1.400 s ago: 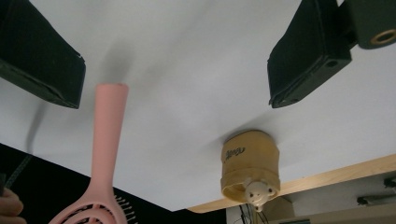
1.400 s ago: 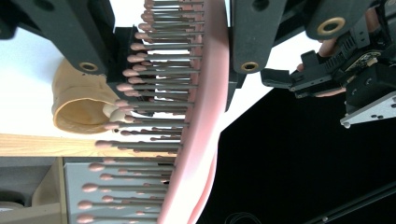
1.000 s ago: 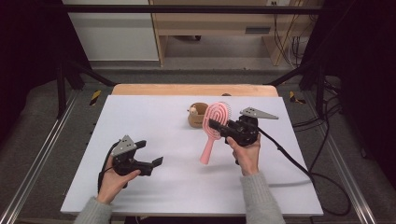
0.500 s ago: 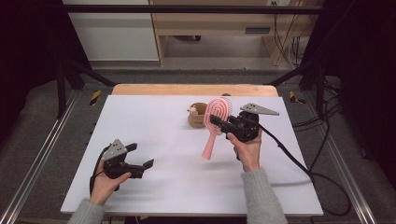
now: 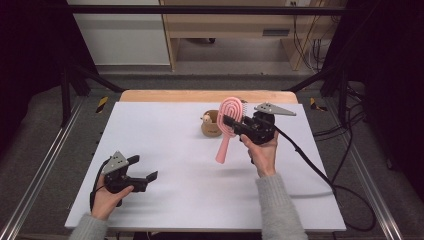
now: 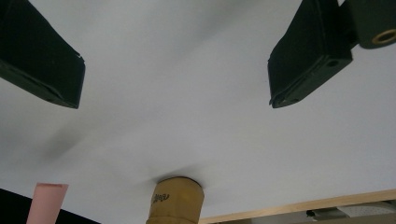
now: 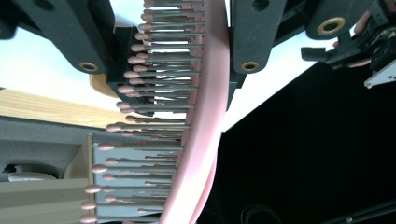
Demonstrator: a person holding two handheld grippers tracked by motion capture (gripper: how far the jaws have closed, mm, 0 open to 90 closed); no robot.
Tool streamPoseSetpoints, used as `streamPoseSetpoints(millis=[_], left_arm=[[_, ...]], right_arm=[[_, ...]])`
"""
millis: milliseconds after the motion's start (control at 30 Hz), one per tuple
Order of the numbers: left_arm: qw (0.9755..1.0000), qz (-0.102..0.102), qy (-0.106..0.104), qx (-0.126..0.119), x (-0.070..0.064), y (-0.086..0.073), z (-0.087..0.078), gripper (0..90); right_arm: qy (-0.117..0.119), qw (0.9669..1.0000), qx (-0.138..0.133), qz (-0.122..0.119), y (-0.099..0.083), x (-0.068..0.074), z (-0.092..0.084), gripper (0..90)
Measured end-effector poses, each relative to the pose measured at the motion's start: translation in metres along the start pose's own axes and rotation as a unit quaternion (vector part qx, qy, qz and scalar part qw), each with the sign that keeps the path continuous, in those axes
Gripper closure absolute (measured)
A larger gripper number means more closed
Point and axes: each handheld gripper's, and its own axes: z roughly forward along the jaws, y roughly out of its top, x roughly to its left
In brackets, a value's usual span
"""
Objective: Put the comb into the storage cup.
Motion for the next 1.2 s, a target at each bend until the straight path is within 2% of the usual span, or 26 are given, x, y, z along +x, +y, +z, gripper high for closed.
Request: streamPoseSetpoints(millis=[433,1200], left_arm=[[1.0000,-0.006,0.004,-0.003,0.006,-0.003,-0.003,3.8],[1.0000,-0.001,0.005,-0.001,0.010,-0.006,-0.003,3.7]], right_arm=[[-0.016,0.9999,-0.001,-0.003,0.012,-0.006,0.007,62.9],[-0.036,0.9992,-0.005,-0.015,0.038,-0.008,0.018,62.8]])
